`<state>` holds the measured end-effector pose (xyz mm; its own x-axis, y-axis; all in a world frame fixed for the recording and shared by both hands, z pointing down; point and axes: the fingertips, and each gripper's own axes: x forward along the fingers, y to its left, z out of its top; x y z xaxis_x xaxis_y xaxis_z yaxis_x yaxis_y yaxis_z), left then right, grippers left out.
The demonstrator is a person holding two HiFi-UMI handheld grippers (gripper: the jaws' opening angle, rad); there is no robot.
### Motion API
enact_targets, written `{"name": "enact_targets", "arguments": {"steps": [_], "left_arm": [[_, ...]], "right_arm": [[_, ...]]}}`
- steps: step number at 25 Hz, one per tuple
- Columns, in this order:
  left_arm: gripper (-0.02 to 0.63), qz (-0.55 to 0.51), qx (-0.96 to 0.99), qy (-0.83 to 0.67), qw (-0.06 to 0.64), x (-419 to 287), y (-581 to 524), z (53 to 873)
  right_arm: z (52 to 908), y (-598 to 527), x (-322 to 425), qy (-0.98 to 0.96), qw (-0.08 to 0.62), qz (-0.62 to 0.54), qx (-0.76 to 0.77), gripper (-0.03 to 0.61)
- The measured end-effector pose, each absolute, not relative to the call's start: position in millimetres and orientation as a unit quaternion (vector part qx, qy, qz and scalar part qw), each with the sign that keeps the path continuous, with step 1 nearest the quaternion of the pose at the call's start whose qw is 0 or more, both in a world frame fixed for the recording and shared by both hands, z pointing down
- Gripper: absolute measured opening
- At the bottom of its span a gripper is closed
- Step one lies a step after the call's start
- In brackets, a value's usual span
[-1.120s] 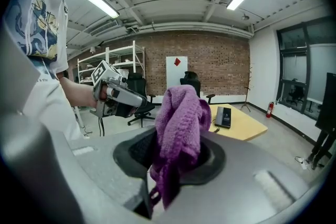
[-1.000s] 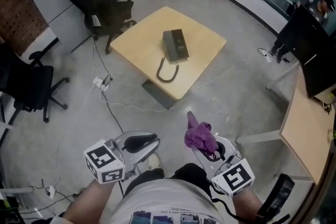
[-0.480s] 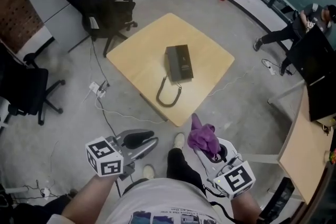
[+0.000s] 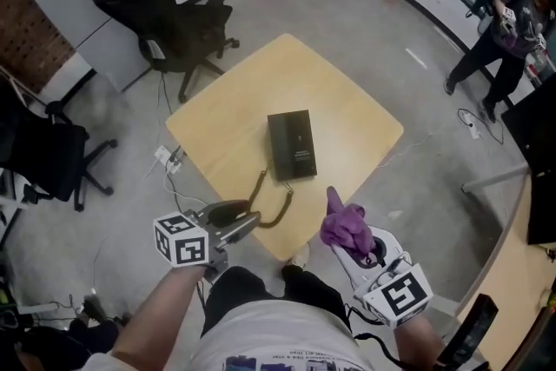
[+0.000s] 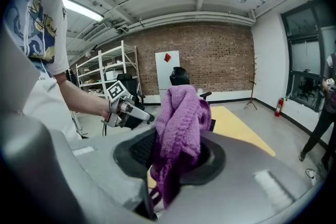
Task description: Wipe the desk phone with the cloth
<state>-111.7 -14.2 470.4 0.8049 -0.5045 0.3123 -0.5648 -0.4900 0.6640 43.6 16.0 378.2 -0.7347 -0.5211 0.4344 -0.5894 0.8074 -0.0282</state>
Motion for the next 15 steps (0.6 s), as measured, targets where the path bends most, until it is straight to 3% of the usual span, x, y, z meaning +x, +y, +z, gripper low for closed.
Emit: {"name": "enact_targets", "arguments": {"steps": [10,15], "left_arm": [[0.262,-0.008,0.815,-0.282,0.506,-114,-132,563],[0.265,-0.007,0.814,-0.228,0.535,-96,-167,586]], "right_arm": [[395,-27,49,-0.901,0.237,0.124,0.342,0.106],[399,-31,42,-0.871,0.262,0.147,0.389,0.106]]}}
